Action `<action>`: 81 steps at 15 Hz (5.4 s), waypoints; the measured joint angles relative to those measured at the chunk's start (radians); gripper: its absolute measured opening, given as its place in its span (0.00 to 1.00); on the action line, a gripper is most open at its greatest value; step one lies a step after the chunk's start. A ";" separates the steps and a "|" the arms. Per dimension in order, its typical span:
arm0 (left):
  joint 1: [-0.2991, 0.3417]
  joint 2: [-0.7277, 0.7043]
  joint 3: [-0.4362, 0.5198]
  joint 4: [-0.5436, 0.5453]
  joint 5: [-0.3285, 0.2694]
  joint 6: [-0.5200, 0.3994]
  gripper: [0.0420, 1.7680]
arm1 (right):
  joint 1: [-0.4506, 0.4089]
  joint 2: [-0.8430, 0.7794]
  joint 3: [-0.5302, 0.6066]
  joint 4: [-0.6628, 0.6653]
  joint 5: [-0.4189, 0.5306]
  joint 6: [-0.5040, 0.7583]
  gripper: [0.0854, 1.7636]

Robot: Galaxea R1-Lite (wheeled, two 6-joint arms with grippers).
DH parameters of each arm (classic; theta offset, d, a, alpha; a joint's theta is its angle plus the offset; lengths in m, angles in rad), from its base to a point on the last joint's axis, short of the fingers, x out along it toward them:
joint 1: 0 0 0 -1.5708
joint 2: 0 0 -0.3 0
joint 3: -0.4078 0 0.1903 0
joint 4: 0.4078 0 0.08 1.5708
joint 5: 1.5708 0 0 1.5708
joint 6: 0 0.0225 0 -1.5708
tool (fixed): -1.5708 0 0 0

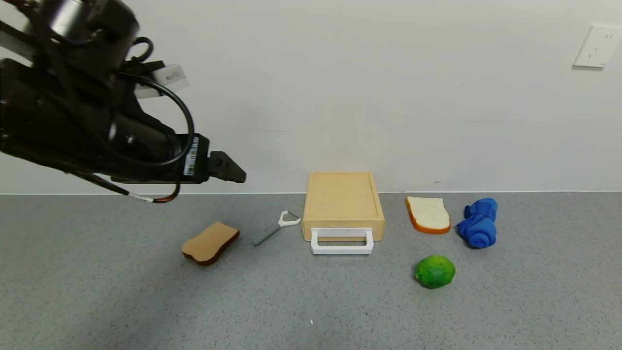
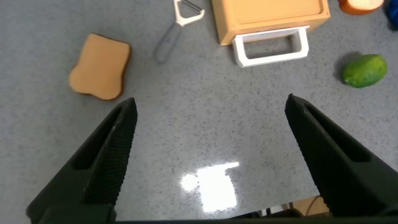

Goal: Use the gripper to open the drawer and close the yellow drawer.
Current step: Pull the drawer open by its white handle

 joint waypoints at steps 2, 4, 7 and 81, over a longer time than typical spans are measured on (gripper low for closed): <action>-0.048 0.079 -0.045 0.000 0.015 -0.058 0.97 | 0.000 0.000 0.000 0.000 0.000 0.000 0.97; -0.084 0.153 -0.096 -0.006 0.025 -0.102 0.97 | 0.000 0.000 0.000 0.000 0.000 0.000 0.97; -0.129 0.254 -0.154 -0.010 0.035 -0.164 0.97 | 0.000 0.000 0.000 0.000 0.000 0.000 0.97; -0.273 0.796 -0.296 -0.150 0.059 -0.333 0.04 | 0.000 0.000 0.000 0.000 0.000 0.000 0.97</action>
